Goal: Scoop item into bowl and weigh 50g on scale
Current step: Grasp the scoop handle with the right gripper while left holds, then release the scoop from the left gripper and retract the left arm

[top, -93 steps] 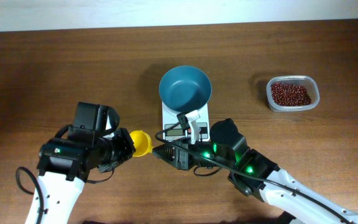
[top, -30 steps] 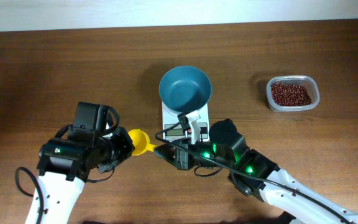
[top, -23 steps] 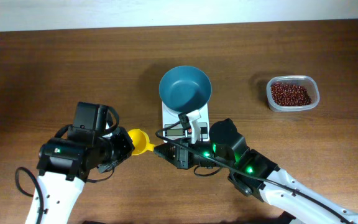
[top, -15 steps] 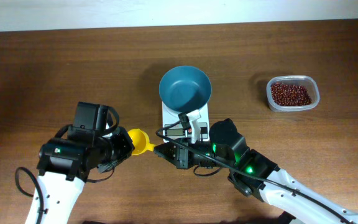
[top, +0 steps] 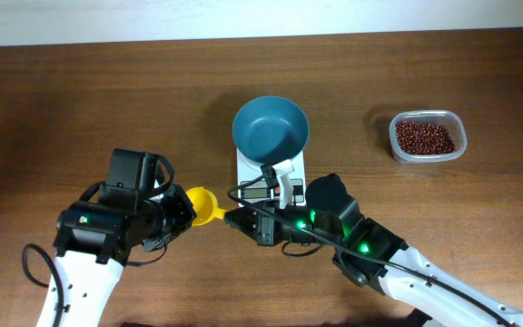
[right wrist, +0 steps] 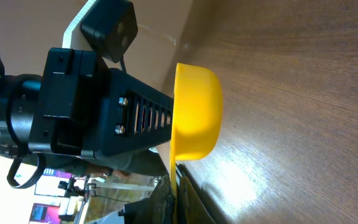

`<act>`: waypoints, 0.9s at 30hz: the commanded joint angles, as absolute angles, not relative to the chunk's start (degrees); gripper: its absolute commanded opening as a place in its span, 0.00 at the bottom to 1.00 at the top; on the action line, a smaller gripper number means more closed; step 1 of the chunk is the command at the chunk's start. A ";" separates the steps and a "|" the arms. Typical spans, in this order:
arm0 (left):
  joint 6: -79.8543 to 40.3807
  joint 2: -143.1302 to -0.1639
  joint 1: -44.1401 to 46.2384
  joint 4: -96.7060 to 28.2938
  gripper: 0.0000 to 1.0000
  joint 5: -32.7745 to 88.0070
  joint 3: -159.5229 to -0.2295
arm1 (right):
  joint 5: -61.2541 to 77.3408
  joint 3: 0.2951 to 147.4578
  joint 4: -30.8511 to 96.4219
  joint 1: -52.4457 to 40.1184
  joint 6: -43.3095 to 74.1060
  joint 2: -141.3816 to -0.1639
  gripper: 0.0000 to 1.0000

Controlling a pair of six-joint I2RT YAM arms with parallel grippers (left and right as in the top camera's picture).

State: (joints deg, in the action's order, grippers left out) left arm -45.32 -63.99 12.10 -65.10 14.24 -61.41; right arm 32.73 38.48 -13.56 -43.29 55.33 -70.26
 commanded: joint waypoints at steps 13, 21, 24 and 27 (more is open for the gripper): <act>-45.41 -64.05 12.21 -65.69 0.20 15.22 -62.61 | 26.41 39.51 -14.39 -42.81 52.45 -70.50 0.04; -42.30 -63.83 12.21 -66.41 0.72 13.19 -73.89 | 27.81 39.57 -14.37 -38.30 49.74 -69.21 0.04; -42.33 -62.61 12.23 -70.85 0.81 7.46 -78.24 | 27.14 39.59 -12.75 -38.09 46.17 -65.49 0.04; -42.30 -60.20 12.23 -73.47 0.82 4.34 -79.07 | 23.88 39.92 -6.07 -37.45 42.50 -61.45 0.04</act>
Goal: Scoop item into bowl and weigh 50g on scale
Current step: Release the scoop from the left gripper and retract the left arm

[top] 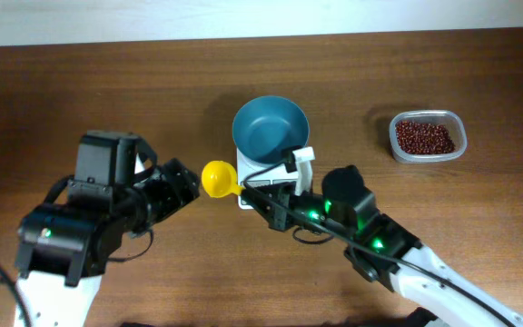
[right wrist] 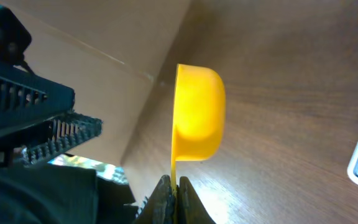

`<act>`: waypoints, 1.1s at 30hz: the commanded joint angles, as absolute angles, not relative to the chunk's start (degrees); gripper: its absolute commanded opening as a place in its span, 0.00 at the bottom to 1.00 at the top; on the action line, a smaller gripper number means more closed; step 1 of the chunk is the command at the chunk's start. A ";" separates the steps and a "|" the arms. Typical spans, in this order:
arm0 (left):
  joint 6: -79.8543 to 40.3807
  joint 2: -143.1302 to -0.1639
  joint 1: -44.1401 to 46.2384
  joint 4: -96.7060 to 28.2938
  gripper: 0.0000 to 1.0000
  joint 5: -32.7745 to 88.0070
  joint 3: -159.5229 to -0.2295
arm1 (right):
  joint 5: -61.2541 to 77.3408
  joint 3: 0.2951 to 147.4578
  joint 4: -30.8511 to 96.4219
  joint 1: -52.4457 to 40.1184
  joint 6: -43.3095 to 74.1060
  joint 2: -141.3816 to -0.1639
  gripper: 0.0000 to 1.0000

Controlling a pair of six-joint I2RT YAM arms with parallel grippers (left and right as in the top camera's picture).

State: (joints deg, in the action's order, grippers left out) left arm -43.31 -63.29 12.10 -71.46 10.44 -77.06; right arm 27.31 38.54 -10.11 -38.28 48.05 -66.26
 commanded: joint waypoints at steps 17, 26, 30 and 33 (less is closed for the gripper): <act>-42.39 -40.95 12.23 -83.50 0.98 -1.30 -77.43 | 17.93 50.28 40.60 -21.19 24.49 -38.92 0.04; -46.28 -40.95 12.23 -81.89 1.00 2.33 -68.01 | 22.04 50.59 42.94 -20.53 19.62 -26.81 0.04; -46.28 -40.95 12.23 -79.50 0.99 4.64 -66.78 | 17.39 50.74 47.55 -20.53 19.31 -24.71 0.04; -46.28 -41.01 12.23 -78.13 0.99 5.15 -66.78 | 6.76 52.10 53.71 -20.53 19.88 -24.73 0.04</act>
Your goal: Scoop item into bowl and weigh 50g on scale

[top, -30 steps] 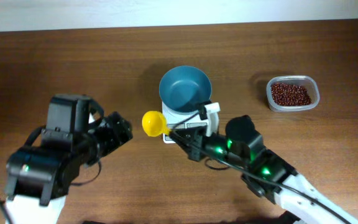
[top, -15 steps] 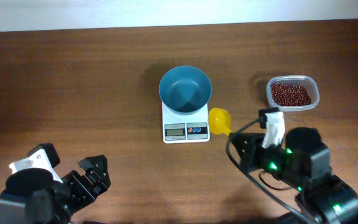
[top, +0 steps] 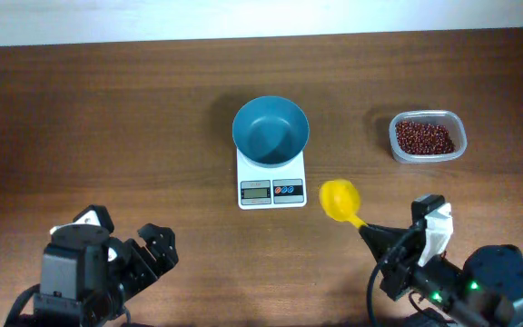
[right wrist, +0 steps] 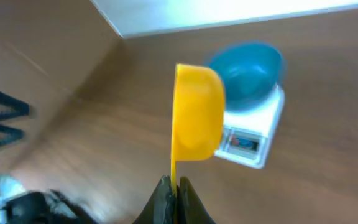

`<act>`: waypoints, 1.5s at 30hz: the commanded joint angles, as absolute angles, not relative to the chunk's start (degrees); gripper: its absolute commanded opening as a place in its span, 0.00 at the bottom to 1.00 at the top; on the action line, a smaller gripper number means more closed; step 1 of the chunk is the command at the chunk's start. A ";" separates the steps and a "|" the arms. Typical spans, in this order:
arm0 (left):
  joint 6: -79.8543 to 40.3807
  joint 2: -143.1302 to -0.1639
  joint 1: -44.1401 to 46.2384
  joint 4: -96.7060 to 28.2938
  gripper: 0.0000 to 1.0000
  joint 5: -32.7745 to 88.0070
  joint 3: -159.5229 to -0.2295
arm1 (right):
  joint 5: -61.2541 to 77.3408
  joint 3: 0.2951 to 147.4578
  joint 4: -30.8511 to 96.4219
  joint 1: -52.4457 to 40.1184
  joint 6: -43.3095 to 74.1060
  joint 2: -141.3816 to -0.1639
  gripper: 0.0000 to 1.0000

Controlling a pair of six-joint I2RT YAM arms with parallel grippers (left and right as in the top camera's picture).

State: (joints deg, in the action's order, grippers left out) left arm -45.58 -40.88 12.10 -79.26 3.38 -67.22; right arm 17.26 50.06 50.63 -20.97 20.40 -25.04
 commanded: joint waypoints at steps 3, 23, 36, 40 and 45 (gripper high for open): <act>-46.28 -41.04 12.23 -77.03 0.99 5.15 -66.78 | 1.74 54.54 56.95 -20.53 20.27 -24.73 0.04; -43.94 -66.96 28.36 -59.29 0.16 4.67 -66.08 | -12.21 65.69 68.64 -20.49 23.44 -37.32 0.04; -42.57 -84.99 45.04 -45.82 0.00 -12.75 -66.08 | -15.70 67.24 67.07 -20.49 27.97 -41.74 0.04; -42.54 -89.41 45.65 -44.75 0.00 -14.26 -66.08 | -15.75 67.26 66.83 -20.49 27.94 -43.00 0.04; -42.57 -94.08 45.65 -43.09 0.00 -14.26 -66.08 | -15.73 67.26 64.03 -20.49 27.94 -43.51 0.04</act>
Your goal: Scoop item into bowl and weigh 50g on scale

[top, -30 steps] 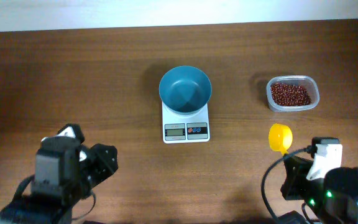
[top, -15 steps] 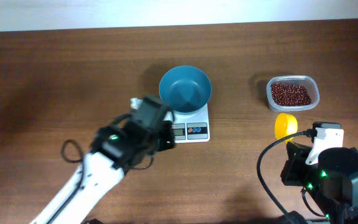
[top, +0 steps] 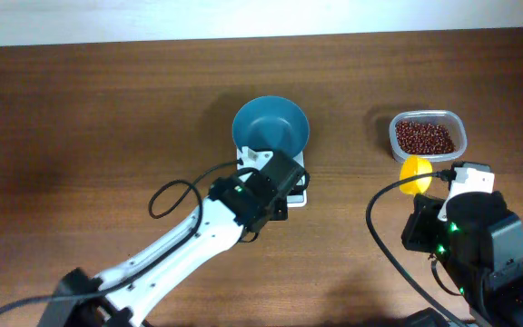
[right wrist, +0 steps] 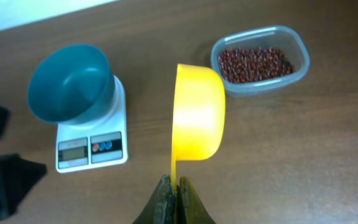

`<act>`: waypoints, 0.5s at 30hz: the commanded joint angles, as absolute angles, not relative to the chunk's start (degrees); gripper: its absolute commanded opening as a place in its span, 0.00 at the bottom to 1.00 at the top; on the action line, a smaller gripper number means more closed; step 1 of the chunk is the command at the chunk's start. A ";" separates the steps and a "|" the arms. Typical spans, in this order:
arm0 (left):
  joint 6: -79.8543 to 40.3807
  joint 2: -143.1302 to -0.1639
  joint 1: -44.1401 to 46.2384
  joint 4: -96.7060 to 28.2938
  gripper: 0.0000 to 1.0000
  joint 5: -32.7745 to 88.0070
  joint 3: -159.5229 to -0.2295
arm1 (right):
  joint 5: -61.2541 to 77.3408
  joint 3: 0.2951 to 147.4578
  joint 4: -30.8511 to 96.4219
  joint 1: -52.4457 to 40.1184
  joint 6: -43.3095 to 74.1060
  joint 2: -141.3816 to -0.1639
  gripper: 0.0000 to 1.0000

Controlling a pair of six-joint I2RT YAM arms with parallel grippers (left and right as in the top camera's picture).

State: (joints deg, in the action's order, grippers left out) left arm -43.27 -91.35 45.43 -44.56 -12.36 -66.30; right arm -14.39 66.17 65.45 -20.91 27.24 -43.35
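My right gripper is shut on the thin handle of a yellow scoop, which is held on edge. In the overhead view the scoop hangs just below and left of a clear tub of red beans. The blue bowl stands on the white scale. My left gripper reaches over the scale's front, covering its display from above. In the right wrist view its dark fingers stand apart beside the scale with nothing between them.
The brown wooden table runs to a pale wall edge at the back. The left arm's cable loops over the table left of the scale. The bean tub sits near the table's right side.
My left arm was folded back at the bottom left and now stretches out to the scale's front. My right gripper has carried the scoop from right of the scale to beside the bean tub.
Both grippers met at the yellow scoop in front of the scale. Then the right gripper held it by the handle and the left stood open, apart from it. Both arms then sat near the front edge. Now the scoop is by the beans and the left gripper at the scale.
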 commanded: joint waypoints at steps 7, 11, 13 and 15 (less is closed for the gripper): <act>-42.57 -100.90 45.65 -38.54 0.00 -14.26 -66.08 | -15.75 67.26 61.89 -20.49 27.94 -44.07 0.04; -42.57 -101.71 45.65 -36.16 0.00 -14.46 -66.02 | -15.73 67.26 61.43 -20.49 27.94 -45.32 0.04; -42.57 -101.97 45.65 -33.91 0.00 -14.44 -65.80 | -15.70 67.26 60.88 -20.49 27.97 -46.26 0.04; -42.57 -102.56 45.65 -32.53 0.00 -14.41 -65.78 | -15.68 67.31 60.18 -20.49 27.97 -46.70 0.04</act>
State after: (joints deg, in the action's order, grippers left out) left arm -43.09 -101.21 45.43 -33.89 -13.58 -66.22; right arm -14.59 66.17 61.06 -20.91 27.29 -46.00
